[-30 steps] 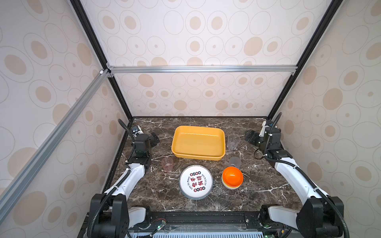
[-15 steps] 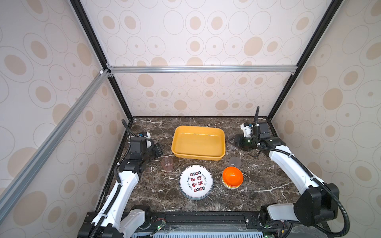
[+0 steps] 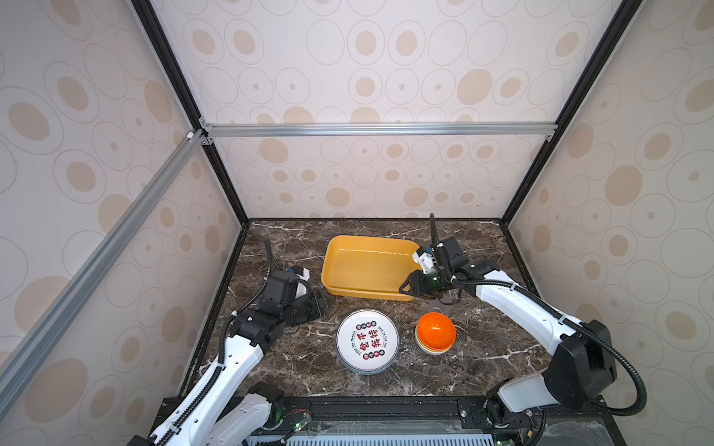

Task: Place the mixed dishes into the plastic bin
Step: 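Move the left gripper to the plate stack while the right gripper reaches it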

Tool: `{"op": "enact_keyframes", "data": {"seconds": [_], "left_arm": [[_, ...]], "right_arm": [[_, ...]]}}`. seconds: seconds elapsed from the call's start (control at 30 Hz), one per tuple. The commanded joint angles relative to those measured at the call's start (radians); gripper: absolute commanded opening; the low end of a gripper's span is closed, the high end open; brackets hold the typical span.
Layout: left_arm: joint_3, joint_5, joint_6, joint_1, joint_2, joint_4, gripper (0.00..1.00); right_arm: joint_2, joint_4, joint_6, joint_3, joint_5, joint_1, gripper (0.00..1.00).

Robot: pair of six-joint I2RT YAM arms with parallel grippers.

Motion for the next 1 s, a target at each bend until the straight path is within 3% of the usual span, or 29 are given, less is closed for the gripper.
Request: {"op": "enact_keyframes", "data": {"seconds": [0.0, 0.47, 0.97], "left_arm": [[-0.034, -0.056, -0.095, -0.059, -0.021, -0.064, 0.54], [-0.149, -0.179, -0.245, -0.264, 0.008, -0.065, 0.54], [-0.265, -0.192, -0.329, -0.327, 0.03, 0.066, 0.52]], "right_arm": [[0.028, -0.042, -0.011, 0.034, 0.026, 0.025, 0.41], [0.118, -0.097, -0.009, 0.054, 0.117, 0.142, 0.39], [0.213, -0.112, 0.009, 0.065, 0.169, 0.208, 0.36]]}}
